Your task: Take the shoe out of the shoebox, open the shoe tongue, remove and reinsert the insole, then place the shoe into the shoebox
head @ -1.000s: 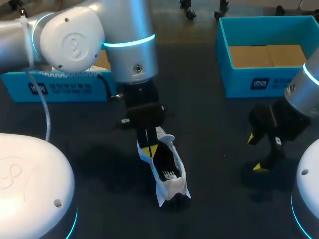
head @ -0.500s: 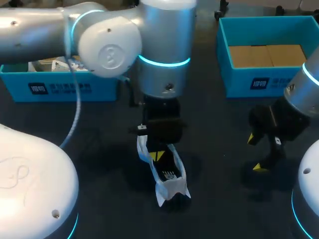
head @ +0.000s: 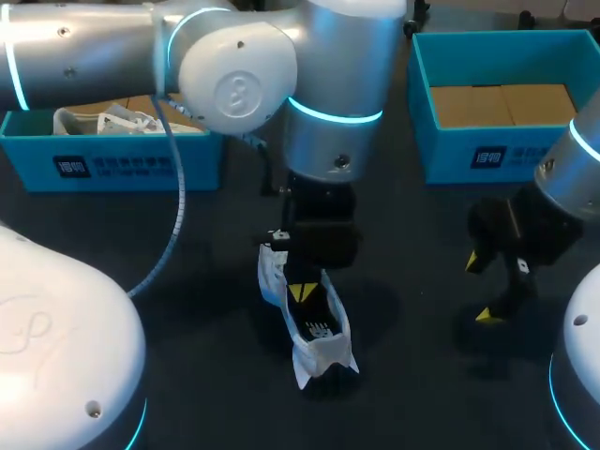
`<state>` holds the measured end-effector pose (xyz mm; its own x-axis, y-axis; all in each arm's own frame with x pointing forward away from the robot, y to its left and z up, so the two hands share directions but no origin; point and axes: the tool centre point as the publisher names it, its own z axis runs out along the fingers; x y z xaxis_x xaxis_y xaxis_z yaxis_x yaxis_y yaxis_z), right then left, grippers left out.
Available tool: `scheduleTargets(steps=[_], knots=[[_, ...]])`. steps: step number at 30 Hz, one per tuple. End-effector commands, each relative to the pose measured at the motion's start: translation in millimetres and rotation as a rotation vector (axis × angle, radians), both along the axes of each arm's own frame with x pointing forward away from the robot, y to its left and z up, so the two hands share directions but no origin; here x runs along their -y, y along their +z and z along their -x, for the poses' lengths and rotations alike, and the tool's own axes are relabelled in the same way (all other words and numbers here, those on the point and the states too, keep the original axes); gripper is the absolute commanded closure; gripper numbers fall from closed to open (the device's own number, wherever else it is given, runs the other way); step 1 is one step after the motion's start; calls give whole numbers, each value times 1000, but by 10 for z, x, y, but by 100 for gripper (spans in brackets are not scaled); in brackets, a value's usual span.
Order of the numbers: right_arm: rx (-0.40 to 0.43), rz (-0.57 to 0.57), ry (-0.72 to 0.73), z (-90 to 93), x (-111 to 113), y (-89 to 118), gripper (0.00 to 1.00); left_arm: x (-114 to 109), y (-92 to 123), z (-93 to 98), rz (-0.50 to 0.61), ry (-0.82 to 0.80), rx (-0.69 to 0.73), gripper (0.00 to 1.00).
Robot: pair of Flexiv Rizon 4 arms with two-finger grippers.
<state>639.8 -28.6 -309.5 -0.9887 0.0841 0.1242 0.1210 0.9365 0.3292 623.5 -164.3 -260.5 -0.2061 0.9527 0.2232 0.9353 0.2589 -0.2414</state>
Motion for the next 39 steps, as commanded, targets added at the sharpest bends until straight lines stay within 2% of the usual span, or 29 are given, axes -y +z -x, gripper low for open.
scheduleTargets(steps=[1,5,6,14,18,20,22,29,33,39], knots=[[2,2,-1,11,-3,-3,0,5,-205,118,31,47,-5,100],[2,2,-1,11,-3,-3,0,36,-496,224,88,21,-101,100],[2,2,-1,11,-3,-3,0,25,-515,209,95,-16,-148,100],[2,2,-1,11,-3,-3,0,25,-515,209,95,-16,-148,100],[2,2,-1,11,-3,-3,0,223,-690,268,45,5,-56,100],[2,2,-1,11,-3,-3,0,281,-769,273,27,2,-56,100],[2,2,-1,11,-3,-3,0,309,-848,288,-41,-45,-53,100],[2,2,-1,11,-3,-3,0,294,-808,319,-32,-34,-22,100],[2,2,-1,11,-3,-3,0,244,-868,213,-37,-15,-55,100],[2,2,-1,11,-3,-3,0,132,-819,164,-27,-9,-61,100]])
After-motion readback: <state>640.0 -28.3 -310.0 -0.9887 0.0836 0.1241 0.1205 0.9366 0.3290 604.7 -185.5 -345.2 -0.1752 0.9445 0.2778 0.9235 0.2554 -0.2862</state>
